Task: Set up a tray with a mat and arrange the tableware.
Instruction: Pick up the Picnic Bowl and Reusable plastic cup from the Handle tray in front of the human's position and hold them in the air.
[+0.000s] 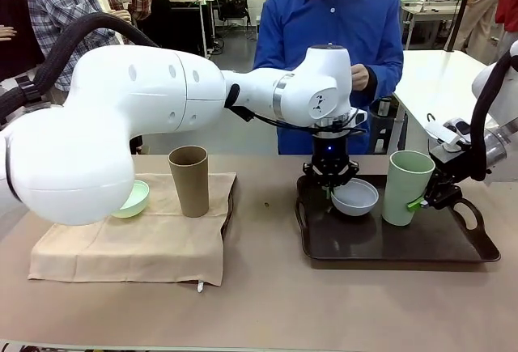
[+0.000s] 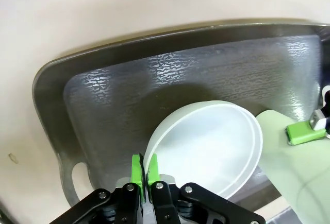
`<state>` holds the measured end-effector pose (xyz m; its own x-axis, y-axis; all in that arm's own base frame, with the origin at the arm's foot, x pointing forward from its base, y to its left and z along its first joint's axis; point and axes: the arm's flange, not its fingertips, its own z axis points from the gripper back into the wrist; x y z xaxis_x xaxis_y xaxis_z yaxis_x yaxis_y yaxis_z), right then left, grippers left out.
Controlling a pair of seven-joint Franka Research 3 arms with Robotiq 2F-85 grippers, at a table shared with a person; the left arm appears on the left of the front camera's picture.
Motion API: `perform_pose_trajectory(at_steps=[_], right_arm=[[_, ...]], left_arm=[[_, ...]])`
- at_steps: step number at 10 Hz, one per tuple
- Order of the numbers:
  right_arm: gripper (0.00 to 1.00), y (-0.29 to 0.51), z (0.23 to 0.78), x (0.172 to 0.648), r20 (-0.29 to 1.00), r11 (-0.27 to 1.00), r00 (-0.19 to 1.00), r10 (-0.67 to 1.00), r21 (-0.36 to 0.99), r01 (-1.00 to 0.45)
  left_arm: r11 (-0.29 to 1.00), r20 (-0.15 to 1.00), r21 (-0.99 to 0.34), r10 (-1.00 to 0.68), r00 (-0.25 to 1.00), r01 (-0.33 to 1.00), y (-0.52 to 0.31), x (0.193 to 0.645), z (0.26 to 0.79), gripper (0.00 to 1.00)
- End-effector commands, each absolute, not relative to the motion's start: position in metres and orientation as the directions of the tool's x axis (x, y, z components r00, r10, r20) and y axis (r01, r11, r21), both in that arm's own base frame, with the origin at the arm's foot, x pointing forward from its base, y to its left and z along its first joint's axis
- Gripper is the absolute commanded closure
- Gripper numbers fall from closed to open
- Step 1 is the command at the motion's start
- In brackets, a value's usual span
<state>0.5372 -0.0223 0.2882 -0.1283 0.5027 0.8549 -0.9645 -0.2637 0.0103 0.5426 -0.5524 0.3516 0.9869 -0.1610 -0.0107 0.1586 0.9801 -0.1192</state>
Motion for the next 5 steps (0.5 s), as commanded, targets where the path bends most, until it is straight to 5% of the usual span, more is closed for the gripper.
perform_pose_trajectory(at_steps=[1, 5], right_arm=[[0.77, -0.031, 0.290, 0.539, 0.853, -0.245, -0.144, 0.502, -0.019, -0.969], [0.77, -0.059, 0.402, 0.510, 0.820, -0.198, -0.175, 0.546, -0.076, -0.977]], left_arm=[[0.989, -0.005, -0.068, -0.135, 0.991, 0.135, -0.556, 0.551, 0.352, 1.00], [0.987, 0.035, -0.045, -0.150, 0.988, 0.151, -0.543, 0.514, 0.420, 1.00]])
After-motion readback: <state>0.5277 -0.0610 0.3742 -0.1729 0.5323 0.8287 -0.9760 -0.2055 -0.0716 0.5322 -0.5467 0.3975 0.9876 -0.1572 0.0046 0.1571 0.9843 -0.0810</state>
